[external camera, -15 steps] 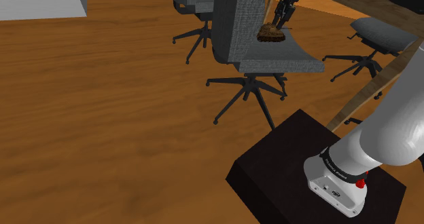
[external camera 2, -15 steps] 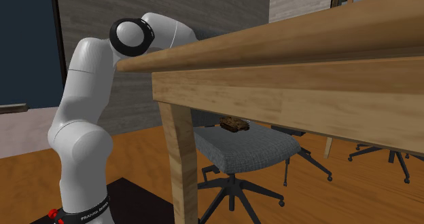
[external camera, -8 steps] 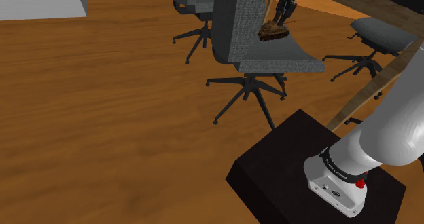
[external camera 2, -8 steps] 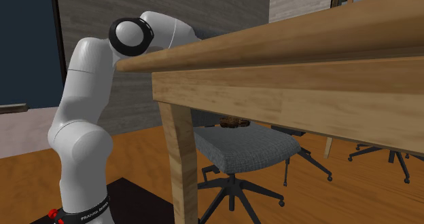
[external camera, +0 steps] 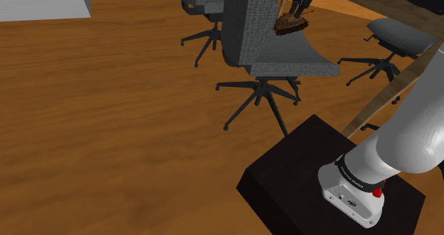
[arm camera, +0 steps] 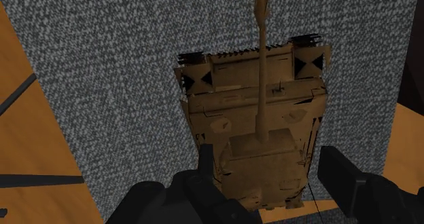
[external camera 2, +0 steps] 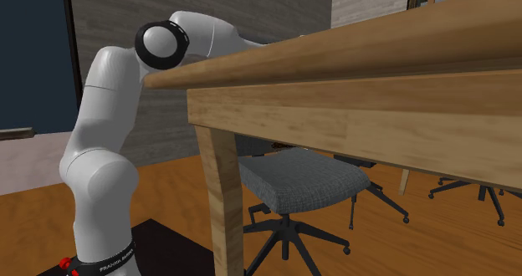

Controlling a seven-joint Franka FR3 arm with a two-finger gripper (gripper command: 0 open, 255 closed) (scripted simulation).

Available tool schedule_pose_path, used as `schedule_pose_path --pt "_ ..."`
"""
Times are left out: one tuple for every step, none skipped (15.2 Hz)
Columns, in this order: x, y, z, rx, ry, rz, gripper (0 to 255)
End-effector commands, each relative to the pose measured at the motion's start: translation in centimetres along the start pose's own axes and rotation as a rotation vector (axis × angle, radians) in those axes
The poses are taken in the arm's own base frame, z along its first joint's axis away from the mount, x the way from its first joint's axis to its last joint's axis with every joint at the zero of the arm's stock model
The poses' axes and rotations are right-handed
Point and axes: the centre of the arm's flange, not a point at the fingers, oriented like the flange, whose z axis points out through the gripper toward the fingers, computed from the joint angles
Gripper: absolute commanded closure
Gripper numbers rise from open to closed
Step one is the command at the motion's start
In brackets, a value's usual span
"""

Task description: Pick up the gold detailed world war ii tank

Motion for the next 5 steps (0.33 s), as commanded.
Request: schedule_pose_path --pt "0.2 -0.3 -1.1 0.0 0.0 0.0 255" --pt "0.3 -0.3 -1.6 0.0 0.0 0.0 255" --pt "0.4 -0.4 -2.2 0.0 0.0 0.0 255" --pt "0.4 -0.4 -2.2 0.0 0.0 0.0 255" --pt "0.4 -0.4 -2.2 0.0 0.0 0.0 255"
